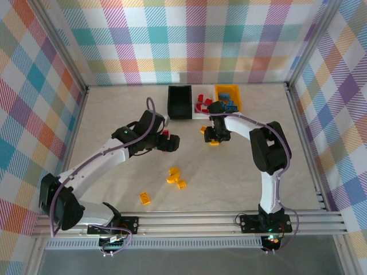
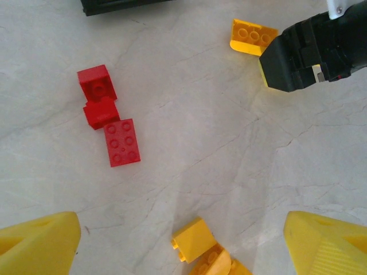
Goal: Sort the legos into containers by color
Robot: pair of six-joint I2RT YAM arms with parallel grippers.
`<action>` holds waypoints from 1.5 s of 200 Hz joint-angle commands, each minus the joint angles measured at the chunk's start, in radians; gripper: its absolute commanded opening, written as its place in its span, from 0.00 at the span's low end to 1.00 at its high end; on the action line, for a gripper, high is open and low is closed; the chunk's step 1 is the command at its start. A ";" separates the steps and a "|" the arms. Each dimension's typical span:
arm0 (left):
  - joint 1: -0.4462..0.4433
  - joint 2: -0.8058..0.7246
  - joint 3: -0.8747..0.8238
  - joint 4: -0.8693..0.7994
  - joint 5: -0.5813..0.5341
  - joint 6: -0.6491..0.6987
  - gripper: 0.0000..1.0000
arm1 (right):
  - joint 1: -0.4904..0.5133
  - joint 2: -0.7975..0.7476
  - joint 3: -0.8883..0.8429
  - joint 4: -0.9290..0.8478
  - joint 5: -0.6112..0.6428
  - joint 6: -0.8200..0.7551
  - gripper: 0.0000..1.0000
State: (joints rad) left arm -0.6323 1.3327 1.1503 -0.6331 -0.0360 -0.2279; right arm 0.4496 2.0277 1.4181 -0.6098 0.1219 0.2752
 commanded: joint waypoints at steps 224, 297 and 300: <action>0.123 0.141 -0.117 0.024 0.021 -0.080 0.95 | 0.043 0.248 0.748 -0.027 -0.294 0.068 0.49; 0.158 0.353 -0.044 0.082 0.062 -0.056 0.85 | 0.029 0.563 1.160 0.033 -0.318 0.087 0.67; 0.159 0.362 -0.040 0.082 0.060 -0.055 0.85 | 0.028 0.562 1.160 0.036 -0.319 0.089 0.68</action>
State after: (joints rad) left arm -0.4816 1.6485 1.0573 -0.5827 0.0055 -0.2981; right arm 0.4847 2.5687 2.4985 -0.6147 -0.1600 0.3424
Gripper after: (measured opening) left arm 0.862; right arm 0.641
